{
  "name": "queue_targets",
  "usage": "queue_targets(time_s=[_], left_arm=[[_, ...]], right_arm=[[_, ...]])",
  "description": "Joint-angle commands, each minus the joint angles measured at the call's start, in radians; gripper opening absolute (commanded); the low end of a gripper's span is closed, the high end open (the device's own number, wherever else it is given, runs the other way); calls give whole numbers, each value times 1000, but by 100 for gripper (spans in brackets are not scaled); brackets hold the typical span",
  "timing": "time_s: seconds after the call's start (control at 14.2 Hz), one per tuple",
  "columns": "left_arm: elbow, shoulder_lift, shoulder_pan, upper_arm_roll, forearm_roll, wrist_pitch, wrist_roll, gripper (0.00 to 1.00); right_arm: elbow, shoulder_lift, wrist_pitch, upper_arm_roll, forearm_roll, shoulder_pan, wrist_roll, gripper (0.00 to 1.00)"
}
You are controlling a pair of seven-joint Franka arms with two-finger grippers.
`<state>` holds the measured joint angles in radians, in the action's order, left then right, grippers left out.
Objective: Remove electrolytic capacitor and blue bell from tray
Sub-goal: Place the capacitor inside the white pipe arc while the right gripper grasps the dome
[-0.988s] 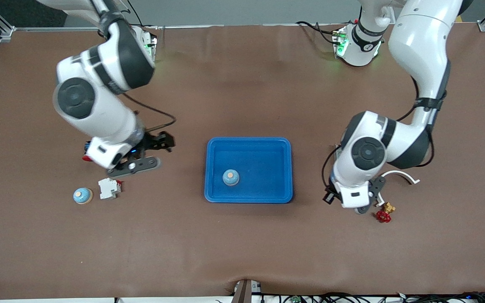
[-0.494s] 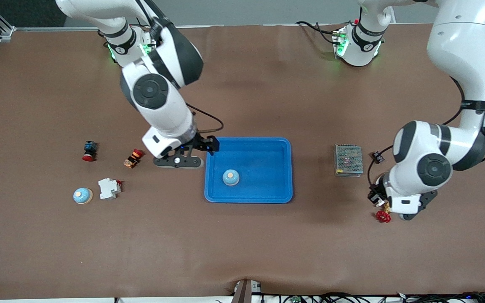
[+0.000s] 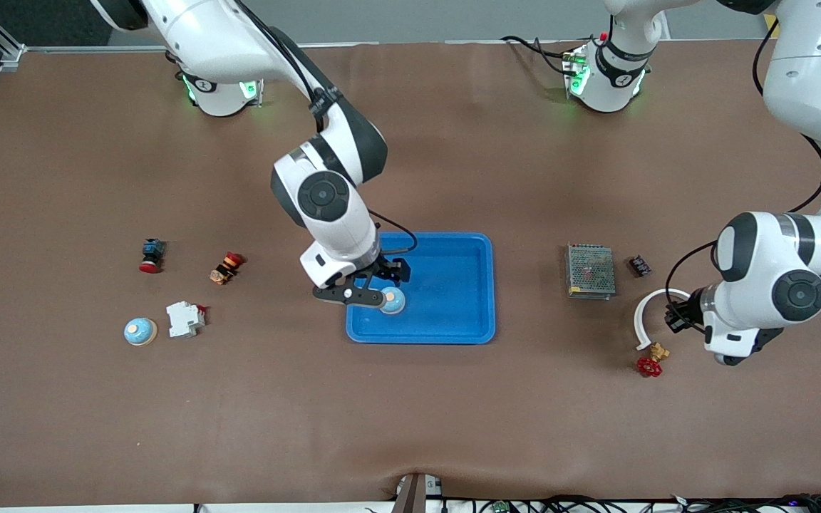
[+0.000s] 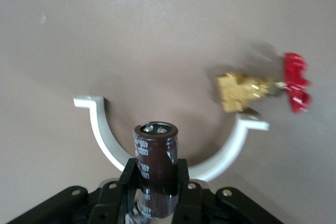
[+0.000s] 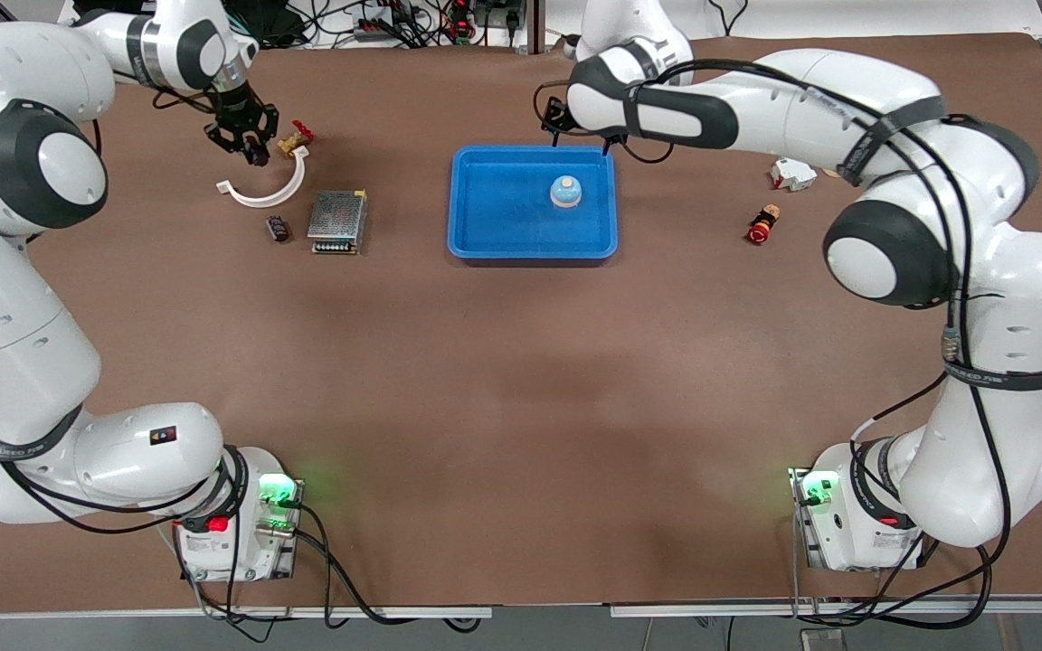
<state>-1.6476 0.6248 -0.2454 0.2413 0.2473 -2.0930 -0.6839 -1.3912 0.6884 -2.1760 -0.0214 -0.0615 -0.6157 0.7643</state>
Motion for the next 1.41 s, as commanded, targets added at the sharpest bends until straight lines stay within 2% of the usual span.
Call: queue_targets(time_s=[0.0, 0.21, 0.42, 0.64, 0.71, 0.78, 0.85, 0.99, 1.34], left_arm=[[-14, 36, -18, 7, 10, -53, 21, 0], [-8, 68, -20, 1, 13, -111, 23, 0], [8, 85, -14, -2, 12, -113, 23, 0], [14, 92, -14, -2, 13, -113, 23, 36], [14, 90, -14, -2, 13, -113, 24, 54], [14, 85, -14, -2, 13, -113, 24, 79], [14, 81, -14, -2, 13, -113, 24, 99], [26, 67, -23, -1, 15, -110, 43, 100], [29, -39, -20, 3, 13, -90, 150, 100]], right_arm=[[55, 80, -51, 12, 0, -10, 21, 100], [55, 152, -116, 12, 0, -13, 23, 100], [55, 174, -119, 12, -1, -18, 20, 100], [55, 197, -159, 12, -1, -22, 20, 100], [57, 204, -172, 12, -1, -27, 20, 100], [57, 209, -174, 12, -1, -29, 21, 100], [57, 210, -174, 12, 0, -35, 21, 100], [61, 218, -176, 12, 0, -33, 20, 100], [67, 240, -185, 12, 2, -45, 20, 100]])
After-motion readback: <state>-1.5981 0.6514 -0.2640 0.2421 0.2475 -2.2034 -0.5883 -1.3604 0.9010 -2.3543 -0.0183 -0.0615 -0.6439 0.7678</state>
